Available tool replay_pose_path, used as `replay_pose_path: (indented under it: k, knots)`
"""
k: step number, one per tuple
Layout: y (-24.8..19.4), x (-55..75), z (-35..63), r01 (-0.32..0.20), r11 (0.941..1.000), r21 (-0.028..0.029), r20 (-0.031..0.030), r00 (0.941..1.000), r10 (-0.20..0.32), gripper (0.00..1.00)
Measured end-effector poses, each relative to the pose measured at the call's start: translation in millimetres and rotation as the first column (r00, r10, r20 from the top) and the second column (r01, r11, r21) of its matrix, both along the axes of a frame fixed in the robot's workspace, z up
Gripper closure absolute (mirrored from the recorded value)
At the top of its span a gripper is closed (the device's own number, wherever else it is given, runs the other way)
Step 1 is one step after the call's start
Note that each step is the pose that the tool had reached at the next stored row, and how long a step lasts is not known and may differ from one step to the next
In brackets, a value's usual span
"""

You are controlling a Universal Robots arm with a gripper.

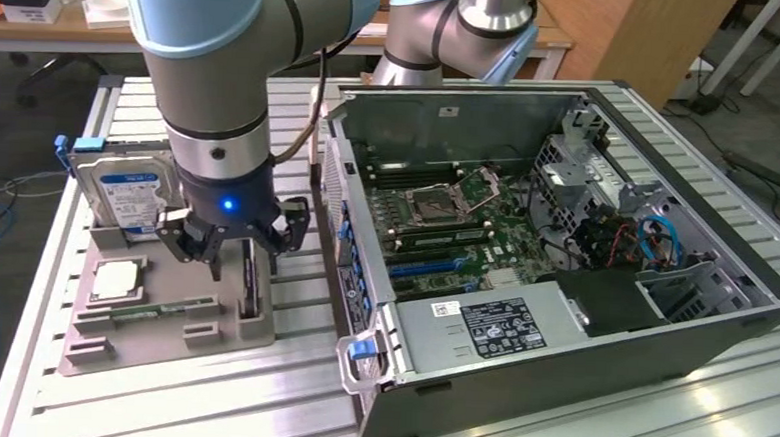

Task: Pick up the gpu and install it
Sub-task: 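Pick up the gpu and move the gpu toward the slot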

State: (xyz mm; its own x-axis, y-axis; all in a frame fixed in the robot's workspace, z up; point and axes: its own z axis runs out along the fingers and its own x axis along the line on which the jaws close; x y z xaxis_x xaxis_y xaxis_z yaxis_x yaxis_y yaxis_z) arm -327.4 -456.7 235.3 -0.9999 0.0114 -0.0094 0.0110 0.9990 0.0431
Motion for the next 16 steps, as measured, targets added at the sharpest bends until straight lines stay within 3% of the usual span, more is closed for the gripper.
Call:
replay_pose_path:
  k: [16]
  knots:
    - [14.1, -0.1, -5.9, 0.0, 1.0, -0.0001, -0.0002, 1.0, 0.0, 0.35]
